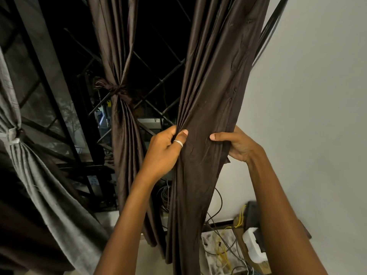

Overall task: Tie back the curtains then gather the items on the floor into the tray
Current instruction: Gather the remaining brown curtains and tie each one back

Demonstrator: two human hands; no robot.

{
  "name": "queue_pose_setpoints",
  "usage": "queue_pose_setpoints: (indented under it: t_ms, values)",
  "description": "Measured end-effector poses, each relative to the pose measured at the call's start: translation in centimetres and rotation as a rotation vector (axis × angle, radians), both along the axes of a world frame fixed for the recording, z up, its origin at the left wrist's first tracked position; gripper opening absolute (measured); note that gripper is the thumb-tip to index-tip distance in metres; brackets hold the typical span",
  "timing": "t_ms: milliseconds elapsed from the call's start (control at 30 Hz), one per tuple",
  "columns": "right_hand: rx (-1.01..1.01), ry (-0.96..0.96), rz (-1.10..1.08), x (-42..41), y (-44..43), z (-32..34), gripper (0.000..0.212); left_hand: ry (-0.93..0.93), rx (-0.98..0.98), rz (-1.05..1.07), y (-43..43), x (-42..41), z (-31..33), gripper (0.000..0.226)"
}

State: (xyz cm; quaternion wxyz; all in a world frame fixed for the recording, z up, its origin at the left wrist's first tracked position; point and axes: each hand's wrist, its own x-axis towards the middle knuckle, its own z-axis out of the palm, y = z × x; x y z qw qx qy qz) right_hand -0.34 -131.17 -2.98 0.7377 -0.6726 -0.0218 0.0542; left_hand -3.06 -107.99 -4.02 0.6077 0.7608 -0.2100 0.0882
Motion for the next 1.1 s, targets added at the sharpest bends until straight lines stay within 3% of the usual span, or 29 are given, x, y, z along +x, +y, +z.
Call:
queue_pose_setpoints:
  t_ms: [133,333,433,533,633,967,1100]
  values:
    - [-0.17,-0.12,-0.168,-0.4,1.2,0.2,0.044,-0.056,0.058,0.125,-0.6,0.5,-0.7,0.045]
    - [-0.526,-0.397,-0.714,-1.5,5.8,-1.7,0.038,-0.197,0.27,0.483,-3.1,0.1,-0.9,0.026]
    - [-0.72,-0.499,-0.909,-2.3,7.9,-3.2,0.022,-0.192,0.3,0.535,-4.1,-0.6,-0.8,0.027]
    - [-0.852,-0.63,-0.927,-2.5,8.8,-4.2,0.012,-0.133,0.174,0.465,-5.1,-1.7,-0.5,0.037]
    - [-0.924,-0.702,-0.918,-2.6,8.8,-4.7,0.012,-0.118,0.124,0.437,-5.7,-2.4,-0.5,0.03]
    - [-0.818,-0.743,-0.894,-2.9,9.0,-4.7,0.016,-0.217,0.163,0.532,-5.3,-0.1,-0.5,0.012]
    - [-0.79,-0.714,-0.774,-3.3,9.4,-4.4,0.012,-0.212,0.183,0.474,-5.3,0.1,-0.2,0.008]
